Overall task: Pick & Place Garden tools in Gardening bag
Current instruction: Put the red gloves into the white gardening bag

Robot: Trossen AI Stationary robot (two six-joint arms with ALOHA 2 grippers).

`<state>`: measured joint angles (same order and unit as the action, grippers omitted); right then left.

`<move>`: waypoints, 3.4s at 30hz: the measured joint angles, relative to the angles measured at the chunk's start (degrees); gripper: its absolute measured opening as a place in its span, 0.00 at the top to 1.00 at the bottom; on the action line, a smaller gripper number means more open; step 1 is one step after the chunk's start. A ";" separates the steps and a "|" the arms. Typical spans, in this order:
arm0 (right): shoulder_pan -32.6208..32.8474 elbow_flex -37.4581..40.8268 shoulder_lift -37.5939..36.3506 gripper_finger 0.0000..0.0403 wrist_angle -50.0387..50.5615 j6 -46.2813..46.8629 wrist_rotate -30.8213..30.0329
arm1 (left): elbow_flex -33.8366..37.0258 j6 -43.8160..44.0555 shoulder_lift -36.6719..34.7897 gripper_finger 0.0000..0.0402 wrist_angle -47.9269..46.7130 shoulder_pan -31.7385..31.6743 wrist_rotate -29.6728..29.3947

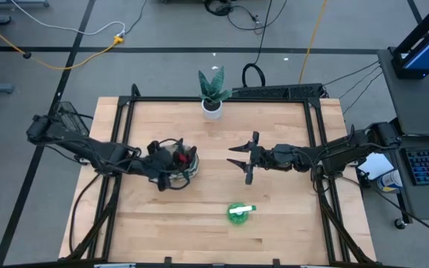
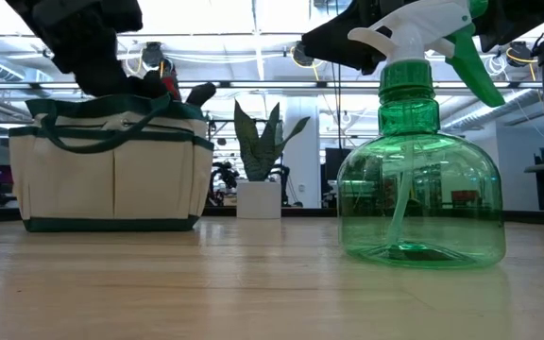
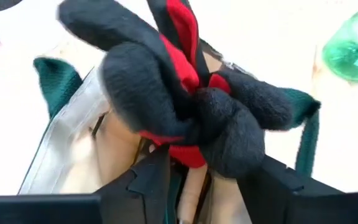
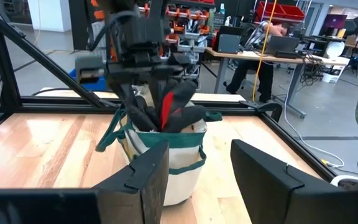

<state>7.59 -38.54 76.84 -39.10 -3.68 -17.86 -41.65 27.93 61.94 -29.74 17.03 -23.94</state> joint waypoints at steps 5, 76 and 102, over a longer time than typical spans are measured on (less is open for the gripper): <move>-0.01 0.00 0.00 0.59 0.35 0.00 0.01 | 0.00 2.24 -4.93 0.53 -1.06 0.38 -1.46; 0.00 0.00 0.00 0.59 0.86 -0.02 0.01 | -0.02 10.41 -7.14 0.98 -13.91 -0.21 0.83; 0.00 0.00 0.00 0.59 0.84 -0.01 0.01 | -2.23 8.68 -7.16 0.68 -25.18 -4.32 3.43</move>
<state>7.59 -38.54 76.84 -38.26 -3.69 -17.85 -43.88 36.61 54.78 -54.92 12.71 -20.51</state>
